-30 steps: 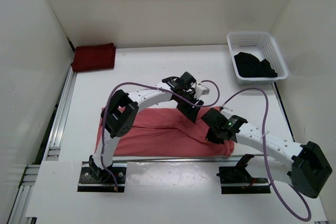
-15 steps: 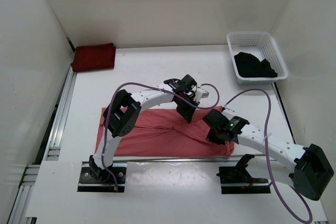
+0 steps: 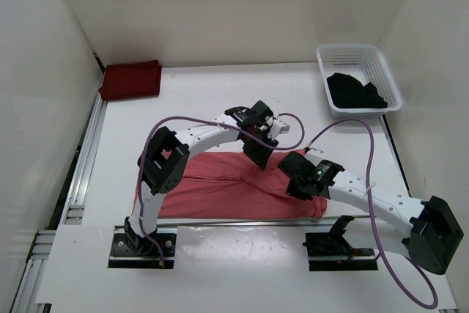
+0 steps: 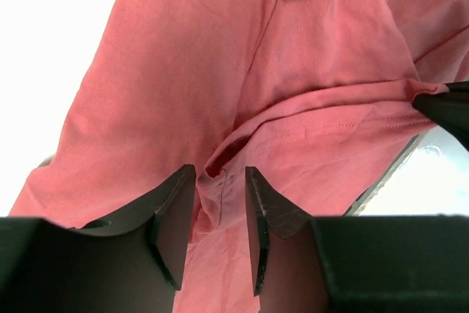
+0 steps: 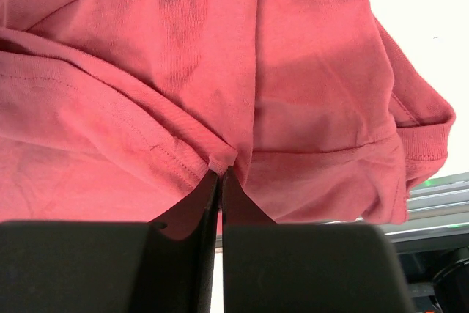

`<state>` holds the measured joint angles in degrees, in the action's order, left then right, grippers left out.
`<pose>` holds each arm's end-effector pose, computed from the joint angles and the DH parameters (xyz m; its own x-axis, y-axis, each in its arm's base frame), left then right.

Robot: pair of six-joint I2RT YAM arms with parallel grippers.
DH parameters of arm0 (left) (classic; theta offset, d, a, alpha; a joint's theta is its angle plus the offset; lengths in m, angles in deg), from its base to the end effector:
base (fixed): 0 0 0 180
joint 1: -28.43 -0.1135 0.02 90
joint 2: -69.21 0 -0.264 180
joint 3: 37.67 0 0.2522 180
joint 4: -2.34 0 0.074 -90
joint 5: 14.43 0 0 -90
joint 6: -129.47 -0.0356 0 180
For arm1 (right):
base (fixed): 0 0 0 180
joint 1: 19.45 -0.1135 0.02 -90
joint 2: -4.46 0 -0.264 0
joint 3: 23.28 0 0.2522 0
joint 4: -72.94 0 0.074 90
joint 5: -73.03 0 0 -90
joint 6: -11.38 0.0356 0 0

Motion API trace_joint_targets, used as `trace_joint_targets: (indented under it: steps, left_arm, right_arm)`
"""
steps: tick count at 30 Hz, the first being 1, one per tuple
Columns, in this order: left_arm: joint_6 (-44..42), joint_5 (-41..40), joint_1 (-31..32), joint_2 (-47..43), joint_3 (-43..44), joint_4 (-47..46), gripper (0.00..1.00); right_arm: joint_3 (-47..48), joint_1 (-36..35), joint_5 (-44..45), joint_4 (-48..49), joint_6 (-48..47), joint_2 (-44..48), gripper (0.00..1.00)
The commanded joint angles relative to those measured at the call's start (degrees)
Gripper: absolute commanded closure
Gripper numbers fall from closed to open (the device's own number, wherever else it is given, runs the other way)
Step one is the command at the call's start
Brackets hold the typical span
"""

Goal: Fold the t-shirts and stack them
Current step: Fold the other side of the tshirt into a rectangle

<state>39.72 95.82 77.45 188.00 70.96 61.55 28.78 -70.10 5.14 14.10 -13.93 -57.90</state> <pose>0.2748 -0.3351 0.1999 -0.6172 0.7042 -0.3509 0.7856 0.5263 -0.3255 0.1269 0.1336 0.2023 -0.8241 0.3158 -0.4702 0.2657 0.9487 0.1715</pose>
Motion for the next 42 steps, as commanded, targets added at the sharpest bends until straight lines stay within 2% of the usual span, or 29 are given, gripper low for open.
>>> trace_joint_targets:
  steps: [1, 6, 12, 15, 17, 19, 25, 31, 35, 37, 38, 42]
  left_arm:
    - [-0.25, 0.84, 0.38, -1.80, 0.23, 1.30, 0.56]
    - [-0.25, 0.84, 0.38, -1.28, -0.48, 1.31, 0.55]
    - [-0.25, 3.29, 0.38, 3.20, 4.53, 1.92, 0.56]
    - [-0.25, 4.79, 0.38, 3.74, 5.15, 2.45, 0.69]
    - [-0.25, 4.80, 0.38, 3.74, 5.15, 2.45, 0.86]
    - [-0.25, 4.19, 0.38, 3.13, 5.15, 3.67, 0.90]
    - [-0.25, 3.57, -1.90, -3.81, 1.55, 5.52, 0.90]
    - [-0.25, 3.57, -1.90, -6.19, -2.67, 6.05, 0.90]
    - [-0.25, 3.57, -1.90, -6.72, -5.21, 5.27, 0.90]
    - [-0.25, 2.96, -2.43, -6.72, -5.22, 4.74, 0.90]
    - [-0.25, 1.73, -2.95, -6.72, -4.70, 4.21, 0.90]
    - [-0.25, -2.30, -3.57, -7.24, -3.99, 1.14, 0.87]
  right_arm:
    - [1.86, -0.24, 1.80, -1.59, -0.35, -0.12, 1.00]
    - [1.86, -0.24, 2.33, -1.59, -0.35, 0.49, 1.00]
    - [1.33, -0.24, 2.33, -1.59, 0.18, 0.49, 1.00]
    - [1.33, -0.24, 2.33, -1.59, 0.18, 0.49, 1.00]
    - [1.33, -0.24, 2.33, -1.59, 0.18, 0.49, 1.00]
    - [1.33, -0.24, 2.33, -2.12, 0.18, 0.49, 1.00]
    - [5.46, -4.62, 4.52, -6.69, 0.18, 0.49, 1.00]
    - [7.49, -10.51, 4.52, -10.72, 3.33, 0.49, 1.00]
    - [6.70, -11.66, 5.13, -11.35, 5.97, 1.02, 1.00]
    - [6.17, -10.61, 6.97, -10.48, 5.02, 1.02, 1.00]
    - [6.86, -9.65, 7.85, -8.64, 1.71, 0.50, 1.00]
    - [8.80, 2.10, 5.67, -3.45, -8.31, -3.97, 1.00]
